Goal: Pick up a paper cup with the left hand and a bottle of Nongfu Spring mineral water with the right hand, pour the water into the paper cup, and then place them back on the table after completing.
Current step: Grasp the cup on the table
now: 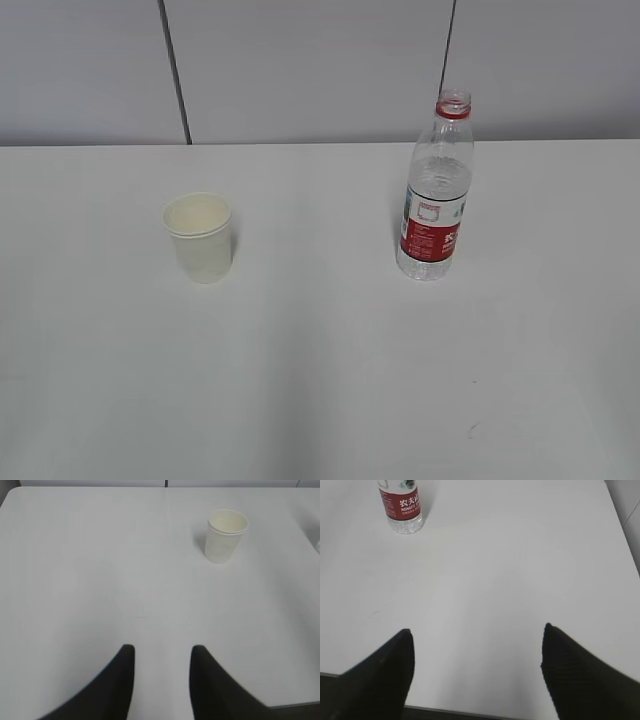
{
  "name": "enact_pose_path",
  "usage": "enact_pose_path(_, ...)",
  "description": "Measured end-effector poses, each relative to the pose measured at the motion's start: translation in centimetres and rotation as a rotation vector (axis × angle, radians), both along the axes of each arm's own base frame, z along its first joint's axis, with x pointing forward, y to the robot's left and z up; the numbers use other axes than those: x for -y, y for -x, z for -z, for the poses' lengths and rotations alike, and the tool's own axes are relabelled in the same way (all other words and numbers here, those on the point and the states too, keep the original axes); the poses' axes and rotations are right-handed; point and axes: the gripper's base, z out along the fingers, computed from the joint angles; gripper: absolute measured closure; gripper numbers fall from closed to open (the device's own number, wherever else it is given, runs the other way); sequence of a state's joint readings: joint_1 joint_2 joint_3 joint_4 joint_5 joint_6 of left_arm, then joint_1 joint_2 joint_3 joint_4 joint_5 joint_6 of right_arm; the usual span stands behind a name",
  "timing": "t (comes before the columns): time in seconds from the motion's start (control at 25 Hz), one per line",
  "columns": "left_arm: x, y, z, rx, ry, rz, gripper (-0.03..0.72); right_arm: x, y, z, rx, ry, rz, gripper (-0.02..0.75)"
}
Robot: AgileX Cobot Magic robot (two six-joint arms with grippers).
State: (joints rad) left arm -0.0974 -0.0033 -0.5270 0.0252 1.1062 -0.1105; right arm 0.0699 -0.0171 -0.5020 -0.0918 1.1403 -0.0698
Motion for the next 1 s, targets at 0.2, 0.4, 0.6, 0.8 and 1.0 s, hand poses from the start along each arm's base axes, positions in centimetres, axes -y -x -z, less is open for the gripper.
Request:
enact_pose_path(0.2, 0.0, 0.0, 0.0, 0.000, 0.000, 0.000, 0.450, -0.3, -0.8, -2.7, 0.104, -0.024, -0.020, 0.152)
enact_pose_path(0.4, 0.0, 0.0, 0.0, 0.000, 0.000, 0.000, 0.450, -0.6, -4.3, -5.1, 0.170, -0.040, -0.026, 0.152)
enact_pose_path(0.6, 0.0, 0.0, 0.0, 0.000, 0.000, 0.000, 0.450, -1.1, -9.0, -5.7, 0.173, -0.056, -0.030, 0.152)
enact_pose_path(0.8, 0.0, -0.1, -1.4, 0.103, 0.009, 0.002, 0.450, -1.4, -13.1, -5.8, 0.212, -0.102, -0.024, 0.152)
enact_pose_path(1.0, 0.4, -3.0, -3.2, 0.131, 0.016, 0.008, 0.450, -1.8, -16.1, -4.8, 0.171, -0.168, -0.007, 0.152)
